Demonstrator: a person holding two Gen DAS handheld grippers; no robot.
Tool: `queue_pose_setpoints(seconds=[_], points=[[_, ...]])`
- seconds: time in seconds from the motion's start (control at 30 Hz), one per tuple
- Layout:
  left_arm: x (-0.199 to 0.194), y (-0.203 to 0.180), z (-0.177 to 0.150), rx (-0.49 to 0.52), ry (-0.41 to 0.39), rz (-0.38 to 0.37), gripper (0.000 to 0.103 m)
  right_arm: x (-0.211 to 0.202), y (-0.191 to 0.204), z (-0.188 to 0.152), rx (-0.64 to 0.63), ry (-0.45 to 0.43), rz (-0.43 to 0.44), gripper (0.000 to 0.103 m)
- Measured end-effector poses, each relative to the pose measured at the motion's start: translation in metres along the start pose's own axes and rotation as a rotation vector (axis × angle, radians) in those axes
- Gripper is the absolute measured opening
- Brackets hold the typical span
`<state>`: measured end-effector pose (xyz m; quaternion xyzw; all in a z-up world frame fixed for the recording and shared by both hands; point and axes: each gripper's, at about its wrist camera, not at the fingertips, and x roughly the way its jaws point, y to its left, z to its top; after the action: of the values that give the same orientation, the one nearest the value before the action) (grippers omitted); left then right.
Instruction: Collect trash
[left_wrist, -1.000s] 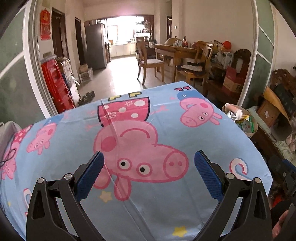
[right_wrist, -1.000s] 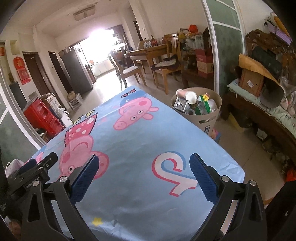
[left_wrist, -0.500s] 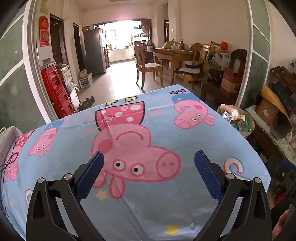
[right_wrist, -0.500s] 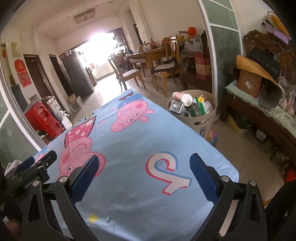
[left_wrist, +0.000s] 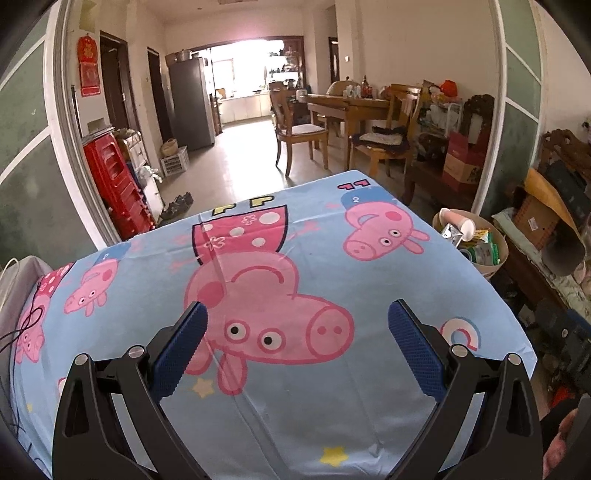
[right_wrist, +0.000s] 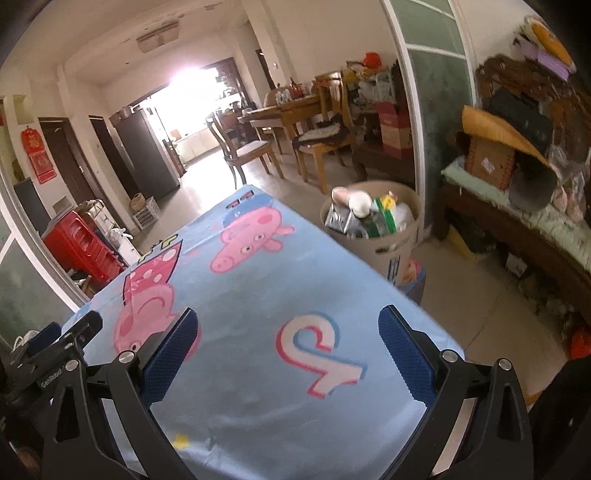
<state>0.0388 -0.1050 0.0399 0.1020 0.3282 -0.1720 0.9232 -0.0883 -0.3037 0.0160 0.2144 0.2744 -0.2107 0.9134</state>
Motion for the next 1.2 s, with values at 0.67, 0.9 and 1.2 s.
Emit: queue_pose_setpoints(seconds=[0.67,0.9,1.2], points=[[-0.006,-0.011,-0.002,-0.023,0.018,0.059,0.097,0.01,-0.006,-0.011,0.0,0.06,0.057,0.094],[-0.01,-0.019,0.008,-0.015,-0.029,0.086,0.097,0.0,0.003,-0.011,-0.077,0.053,0.043,0.094],[-0.021,-0.021,0.006,-0.004,-0.075,0.078,0.097,-0.003,-0.003,0.006,-0.068,0.019,0.028,0.094]])
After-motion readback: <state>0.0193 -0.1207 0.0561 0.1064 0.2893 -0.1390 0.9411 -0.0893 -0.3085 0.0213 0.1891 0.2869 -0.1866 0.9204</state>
